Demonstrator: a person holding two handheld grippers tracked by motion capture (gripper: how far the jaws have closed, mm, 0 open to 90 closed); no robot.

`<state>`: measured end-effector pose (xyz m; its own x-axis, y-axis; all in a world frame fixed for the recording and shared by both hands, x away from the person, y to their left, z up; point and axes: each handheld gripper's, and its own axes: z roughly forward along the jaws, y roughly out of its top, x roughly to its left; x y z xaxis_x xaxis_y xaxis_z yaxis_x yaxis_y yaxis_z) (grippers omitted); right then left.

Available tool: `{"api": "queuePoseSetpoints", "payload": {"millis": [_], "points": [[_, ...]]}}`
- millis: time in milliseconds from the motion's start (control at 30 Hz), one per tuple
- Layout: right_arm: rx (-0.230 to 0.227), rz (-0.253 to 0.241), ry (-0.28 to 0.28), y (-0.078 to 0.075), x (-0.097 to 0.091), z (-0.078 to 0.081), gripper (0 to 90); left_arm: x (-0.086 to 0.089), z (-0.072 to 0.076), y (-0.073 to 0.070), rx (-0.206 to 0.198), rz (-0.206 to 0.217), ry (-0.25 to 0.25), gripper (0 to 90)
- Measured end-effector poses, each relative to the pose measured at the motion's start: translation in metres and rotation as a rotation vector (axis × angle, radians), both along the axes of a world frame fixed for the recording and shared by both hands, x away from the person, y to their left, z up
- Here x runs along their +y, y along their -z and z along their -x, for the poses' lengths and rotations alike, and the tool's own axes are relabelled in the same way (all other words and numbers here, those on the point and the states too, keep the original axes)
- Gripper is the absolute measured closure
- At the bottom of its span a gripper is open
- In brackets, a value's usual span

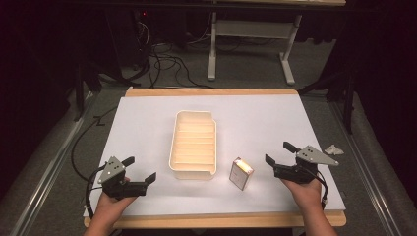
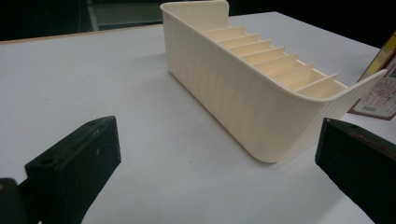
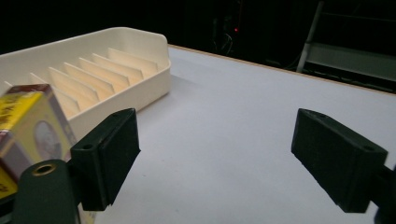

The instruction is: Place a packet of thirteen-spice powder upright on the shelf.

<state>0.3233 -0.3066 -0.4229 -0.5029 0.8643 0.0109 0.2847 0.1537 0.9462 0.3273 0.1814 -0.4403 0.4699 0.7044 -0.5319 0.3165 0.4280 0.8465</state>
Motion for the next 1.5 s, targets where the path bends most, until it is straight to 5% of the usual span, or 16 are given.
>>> {"api": "queuePoseSetpoints", "payload": {"millis": [1500], "points": [[-0.013,-0.031,-0.033,-0.015,0.009,0.012,7.4,-0.002,-0.002,-0.004,-0.009,-0.033,-0.003,0.7]]}}
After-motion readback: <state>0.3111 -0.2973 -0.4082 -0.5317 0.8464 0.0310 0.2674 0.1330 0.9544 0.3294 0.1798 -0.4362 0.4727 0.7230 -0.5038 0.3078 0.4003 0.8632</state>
